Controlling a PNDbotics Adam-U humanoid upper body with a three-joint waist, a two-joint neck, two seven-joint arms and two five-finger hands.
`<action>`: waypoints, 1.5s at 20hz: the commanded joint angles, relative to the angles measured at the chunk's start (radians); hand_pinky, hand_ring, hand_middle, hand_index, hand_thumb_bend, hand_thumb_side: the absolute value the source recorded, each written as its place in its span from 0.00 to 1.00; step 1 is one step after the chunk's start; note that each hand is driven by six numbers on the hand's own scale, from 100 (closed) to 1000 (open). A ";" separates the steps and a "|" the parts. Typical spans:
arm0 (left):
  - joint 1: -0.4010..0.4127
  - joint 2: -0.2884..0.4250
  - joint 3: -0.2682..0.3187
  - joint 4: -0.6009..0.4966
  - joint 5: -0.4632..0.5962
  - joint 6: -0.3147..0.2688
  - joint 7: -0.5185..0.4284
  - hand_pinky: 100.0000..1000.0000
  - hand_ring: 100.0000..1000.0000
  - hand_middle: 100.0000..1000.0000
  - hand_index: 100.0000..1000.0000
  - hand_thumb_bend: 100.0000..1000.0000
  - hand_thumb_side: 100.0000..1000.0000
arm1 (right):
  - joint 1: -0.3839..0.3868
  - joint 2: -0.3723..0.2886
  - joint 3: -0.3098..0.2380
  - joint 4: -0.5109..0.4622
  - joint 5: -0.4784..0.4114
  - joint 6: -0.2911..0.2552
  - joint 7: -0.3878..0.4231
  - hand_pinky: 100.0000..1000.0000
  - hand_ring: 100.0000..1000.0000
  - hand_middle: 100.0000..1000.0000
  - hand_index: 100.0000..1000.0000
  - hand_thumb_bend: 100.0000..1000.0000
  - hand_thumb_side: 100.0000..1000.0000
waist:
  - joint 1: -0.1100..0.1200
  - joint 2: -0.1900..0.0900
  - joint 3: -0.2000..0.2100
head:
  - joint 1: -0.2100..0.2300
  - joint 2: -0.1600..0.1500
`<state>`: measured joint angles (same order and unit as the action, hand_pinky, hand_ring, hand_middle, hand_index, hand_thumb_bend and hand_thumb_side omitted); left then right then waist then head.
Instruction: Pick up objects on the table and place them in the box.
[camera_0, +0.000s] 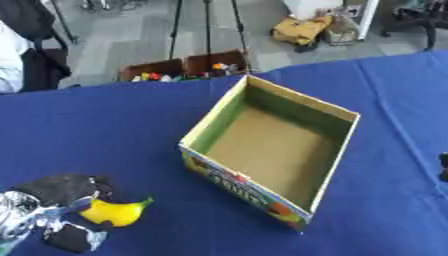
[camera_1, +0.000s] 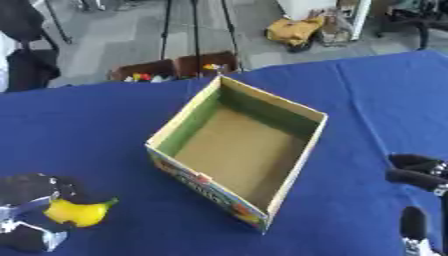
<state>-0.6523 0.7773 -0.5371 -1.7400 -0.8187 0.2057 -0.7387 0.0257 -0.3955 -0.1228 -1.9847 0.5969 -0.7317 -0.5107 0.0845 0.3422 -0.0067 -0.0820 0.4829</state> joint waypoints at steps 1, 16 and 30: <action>-0.019 0.045 0.020 -0.035 -0.048 -0.033 0.008 0.78 0.86 0.87 0.89 0.15 0.41 | -0.007 -0.006 -0.002 -0.015 -0.003 -0.132 -0.123 0.57 0.66 0.46 0.67 0.00 0.89 | -0.002 -0.018 0.000 | -0.002 -0.008; -0.017 0.060 0.048 -0.116 -0.214 -0.139 -0.027 0.82 0.89 0.88 0.90 0.21 0.42 | -0.005 -0.004 0.000 -0.015 -0.010 -0.137 -0.112 0.57 0.64 0.45 0.66 0.00 0.90 | -0.007 -0.019 0.002 | -0.005 -0.013; -0.030 0.035 0.008 -0.044 -0.232 -0.247 0.065 0.76 0.86 0.82 0.86 0.21 0.39 | -0.008 0.001 0.000 -0.015 -0.013 -0.141 -0.112 0.57 0.64 0.45 0.66 0.00 0.90 | -0.008 -0.014 -0.007 | -0.004 -0.020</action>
<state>-0.6671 0.7994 -0.5333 -1.7865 -1.0465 -0.0316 -0.6801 0.0254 -0.3871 -0.1219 -1.9847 0.5872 -0.7443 -0.4980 0.0801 0.3435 -0.0131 -0.0853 0.4742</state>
